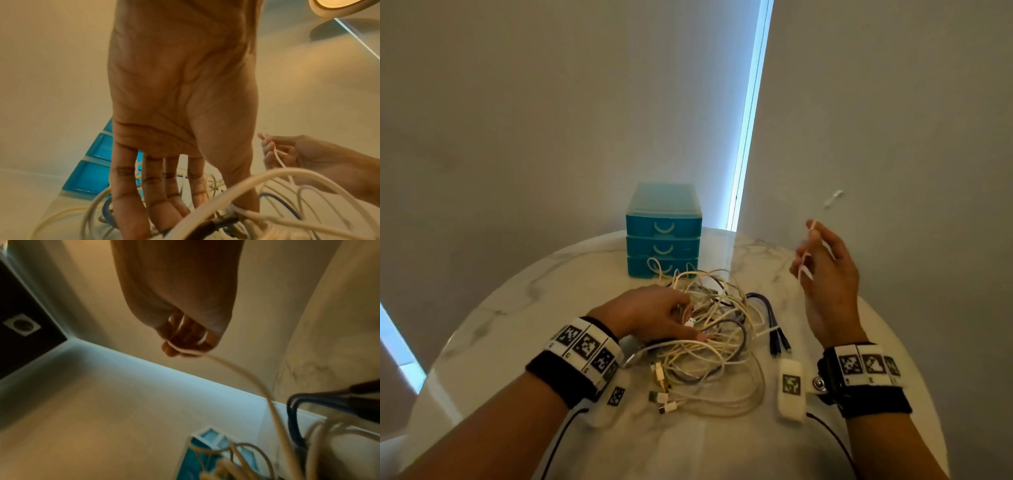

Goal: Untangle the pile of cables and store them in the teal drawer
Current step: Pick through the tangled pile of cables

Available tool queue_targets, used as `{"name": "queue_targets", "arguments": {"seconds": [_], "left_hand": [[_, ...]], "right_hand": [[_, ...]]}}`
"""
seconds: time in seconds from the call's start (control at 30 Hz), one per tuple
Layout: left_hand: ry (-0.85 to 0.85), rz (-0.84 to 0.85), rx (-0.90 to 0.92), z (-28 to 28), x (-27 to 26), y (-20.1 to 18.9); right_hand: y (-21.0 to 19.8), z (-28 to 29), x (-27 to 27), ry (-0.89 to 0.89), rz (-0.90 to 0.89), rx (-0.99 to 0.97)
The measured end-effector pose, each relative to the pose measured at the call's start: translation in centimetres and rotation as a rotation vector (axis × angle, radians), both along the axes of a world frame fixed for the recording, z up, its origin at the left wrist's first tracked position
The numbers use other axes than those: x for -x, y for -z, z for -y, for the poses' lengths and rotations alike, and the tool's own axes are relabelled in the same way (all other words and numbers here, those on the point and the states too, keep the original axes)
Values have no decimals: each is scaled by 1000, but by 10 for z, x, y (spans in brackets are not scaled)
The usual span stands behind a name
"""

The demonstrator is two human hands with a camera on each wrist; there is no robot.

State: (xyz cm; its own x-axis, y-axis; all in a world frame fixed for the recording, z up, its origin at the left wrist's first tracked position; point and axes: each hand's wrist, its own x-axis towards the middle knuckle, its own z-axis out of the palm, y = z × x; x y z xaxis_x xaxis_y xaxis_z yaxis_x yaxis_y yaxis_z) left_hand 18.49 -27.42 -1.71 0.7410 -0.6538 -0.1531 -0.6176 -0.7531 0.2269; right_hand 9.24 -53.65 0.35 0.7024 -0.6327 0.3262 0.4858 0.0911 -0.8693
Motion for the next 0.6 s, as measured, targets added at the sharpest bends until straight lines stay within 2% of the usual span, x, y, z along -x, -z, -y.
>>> {"name": "queue_targets", "arguments": {"seconds": [0.07,0.13,0.27,0.3,0.47,0.53,0.6], "left_hand": [[-16,-46,-4,2,2,-9],[-43,-113,87,2,4,-21],[-187,-155,645,10,12,-42],[-222,-167,728,16,17,-45],[-326,-185,816,38,28,-48],[-370,-223,941,43,33,-53],[-409,-153,1111,45,35,-61]], "right_hand": [[10,-14,-4,-117,-120,237],[15,-26,-6,-179,-165,332],[16,-41,-8,-225,-143,264],[15,-43,-8,-222,-120,237],[7,-48,-6,-245,-25,133],[5,-52,-4,-278,-19,147],[4,-53,-3,-326,-27,175]]}}
